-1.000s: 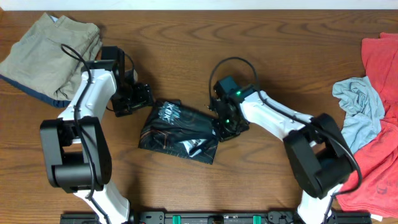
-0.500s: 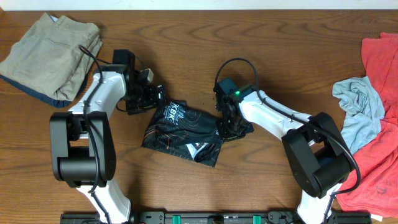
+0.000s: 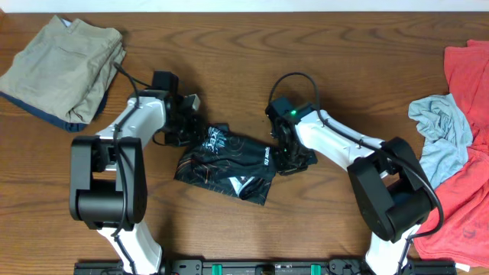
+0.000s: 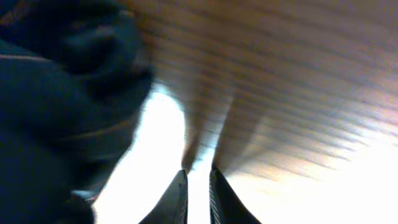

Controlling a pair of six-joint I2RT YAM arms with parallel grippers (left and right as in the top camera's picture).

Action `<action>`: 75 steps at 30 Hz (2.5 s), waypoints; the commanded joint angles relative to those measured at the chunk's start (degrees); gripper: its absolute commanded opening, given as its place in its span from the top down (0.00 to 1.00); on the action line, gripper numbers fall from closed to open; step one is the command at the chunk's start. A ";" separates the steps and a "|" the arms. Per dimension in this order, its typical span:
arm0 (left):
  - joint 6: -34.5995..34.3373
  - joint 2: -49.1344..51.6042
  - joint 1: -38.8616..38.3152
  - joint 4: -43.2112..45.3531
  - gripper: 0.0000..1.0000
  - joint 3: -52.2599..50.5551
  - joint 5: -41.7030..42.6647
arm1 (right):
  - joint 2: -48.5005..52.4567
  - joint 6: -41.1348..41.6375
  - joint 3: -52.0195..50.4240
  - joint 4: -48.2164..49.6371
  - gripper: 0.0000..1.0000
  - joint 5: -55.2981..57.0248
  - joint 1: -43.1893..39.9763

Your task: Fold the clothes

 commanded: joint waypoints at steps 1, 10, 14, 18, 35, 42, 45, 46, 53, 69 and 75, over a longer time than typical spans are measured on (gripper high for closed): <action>1.38 1.11 -1.38 0.24 0.81 -0.96 -0.11 | -0.66 1.29 -0.02 -1.20 0.89 3.15 -2.62; -0.57 0.76 1.22 0.55 0.94 6.03 -9.07 | -9.51 1.81 0.11 -5.27 0.89 8.44 -9.84; -1.25 -0.02 4.33 0.63 0.94 14.97 -16.79 | -15.52 1.81 0.11 -5.75 0.89 8.44 -13.18; -1.22 -0.02 8.63 2.47 0.94 24.96 -25.38 | -20.72 1.81 0.11 -5.77 0.88 8.41 -15.52; -12.22 3.89 35.12 8.31 0.93 34.42 -30.58 | -26.05 1.79 0.11 -5.68 0.85 8.68 -16.85; -14.45 7.98 39.87 2.80 0.86 34.42 -30.53 | -26.05 1.14 0.11 -5.79 0.85 9.46 -16.85; -14.40 8.26 40.52 2.78 0.85 34.42 -30.56 | -26.05 1.14 0.11 -5.92 0.84 9.46 -16.85; -14.40 8.26 40.61 3.23 0.85 34.42 -30.56 | -26.05 1.09 0.11 -6.03 0.84 9.46 -16.85; -14.40 8.26 40.61 6.88 0.85 34.42 -29.90 | -26.05 0.68 0.11 -7.26 0.82 9.51 -16.85; -17.86 9.66 40.61 20.85 0.89 34.42 -31.85 | -26.05 0.72 0.11 -6.75 0.80 9.49 -16.85; -13.16 8.85 39.71 20.20 0.83 34.45 -19.78 | -26.05 0.72 0.11 -6.75 0.78 9.53 -16.85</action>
